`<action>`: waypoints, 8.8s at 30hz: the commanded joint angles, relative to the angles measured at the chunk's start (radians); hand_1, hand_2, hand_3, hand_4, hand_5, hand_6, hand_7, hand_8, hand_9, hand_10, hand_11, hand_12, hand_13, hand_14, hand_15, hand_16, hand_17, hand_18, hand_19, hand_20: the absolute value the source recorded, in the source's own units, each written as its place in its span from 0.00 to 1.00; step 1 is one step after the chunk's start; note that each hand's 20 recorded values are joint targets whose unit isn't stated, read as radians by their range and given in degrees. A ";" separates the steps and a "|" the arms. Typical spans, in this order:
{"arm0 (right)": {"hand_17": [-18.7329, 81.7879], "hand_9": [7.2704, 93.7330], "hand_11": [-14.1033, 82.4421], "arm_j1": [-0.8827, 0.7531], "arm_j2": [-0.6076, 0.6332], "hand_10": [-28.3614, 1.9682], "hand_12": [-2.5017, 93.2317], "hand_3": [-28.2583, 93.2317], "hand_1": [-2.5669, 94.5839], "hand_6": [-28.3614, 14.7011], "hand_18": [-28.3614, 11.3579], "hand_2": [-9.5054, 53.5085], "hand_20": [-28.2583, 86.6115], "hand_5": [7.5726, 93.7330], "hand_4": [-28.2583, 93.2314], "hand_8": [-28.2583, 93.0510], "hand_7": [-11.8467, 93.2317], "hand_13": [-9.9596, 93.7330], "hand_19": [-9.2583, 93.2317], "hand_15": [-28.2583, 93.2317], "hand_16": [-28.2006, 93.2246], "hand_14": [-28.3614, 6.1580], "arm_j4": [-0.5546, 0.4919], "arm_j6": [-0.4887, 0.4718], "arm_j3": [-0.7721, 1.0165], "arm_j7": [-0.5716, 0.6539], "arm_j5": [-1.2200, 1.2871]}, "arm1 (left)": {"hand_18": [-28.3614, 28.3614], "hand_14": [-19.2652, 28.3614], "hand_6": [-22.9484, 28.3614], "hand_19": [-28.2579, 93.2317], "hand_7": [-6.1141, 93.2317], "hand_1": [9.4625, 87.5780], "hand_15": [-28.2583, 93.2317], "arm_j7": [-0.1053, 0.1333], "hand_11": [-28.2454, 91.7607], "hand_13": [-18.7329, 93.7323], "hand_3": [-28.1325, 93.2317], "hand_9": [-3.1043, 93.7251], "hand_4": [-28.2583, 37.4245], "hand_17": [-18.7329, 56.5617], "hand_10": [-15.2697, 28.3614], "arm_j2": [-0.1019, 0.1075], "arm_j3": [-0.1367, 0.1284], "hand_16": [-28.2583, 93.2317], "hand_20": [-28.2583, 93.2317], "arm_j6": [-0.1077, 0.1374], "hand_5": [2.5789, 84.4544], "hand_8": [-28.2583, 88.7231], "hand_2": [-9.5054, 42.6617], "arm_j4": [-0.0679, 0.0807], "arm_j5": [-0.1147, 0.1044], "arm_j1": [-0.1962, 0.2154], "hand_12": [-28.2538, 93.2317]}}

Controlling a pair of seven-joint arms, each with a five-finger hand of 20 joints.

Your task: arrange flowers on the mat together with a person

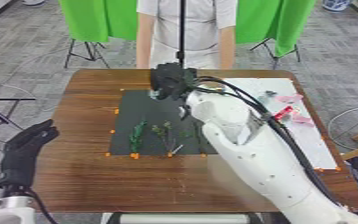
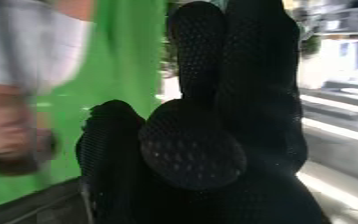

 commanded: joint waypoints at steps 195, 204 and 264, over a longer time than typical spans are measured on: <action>0.36 0.32 0.17 -1.175 -0.188 0.45 0.12 0.91 0.08 0.64 0.38 0.18 0.48 0.41 0.07 0.16 0.21 0.35 0.13 0.28 0.36 0.46 -0.475 0.174 0.841 -0.290 1.480 | 0.73 0.77 0.49 0.31 0.21 0.27 0.39 -0.013 0.40 0.50 0.77 0.53 0.20 0.35 0.64 -0.043 0.098 0.27 0.43 -0.139 0.59 0.18 0.16 -0.097 0.002 -0.045 0.35; 0.37 0.33 0.18 -1.176 -0.192 0.44 0.12 0.91 0.08 0.64 0.38 0.18 0.48 0.42 0.07 0.16 0.21 0.35 0.13 0.28 0.35 0.46 -0.474 0.158 0.844 -0.286 1.472 | 0.73 0.77 0.49 0.31 0.22 0.27 0.39 -0.021 0.40 0.50 0.77 0.53 0.20 0.34 0.65 -0.052 0.090 0.27 0.43 -0.144 0.59 0.18 0.16 -0.096 0.008 -0.049 0.35; 0.93 0.92 0.32 -0.494 0.424 0.49 0.19 0.75 0.45 0.63 0.57 0.00 0.49 0.58 0.01 0.16 0.23 1.00 0.82 0.58 0.37 0.73 0.019 -0.175 0.734 0.285 0.172 | 0.73 0.77 0.48 0.31 0.22 0.27 0.39 -0.004 0.40 0.49 0.77 0.53 0.19 0.34 0.65 -0.016 0.114 0.27 0.42 -0.099 0.59 0.18 0.17 -0.096 -0.017 -0.042 0.35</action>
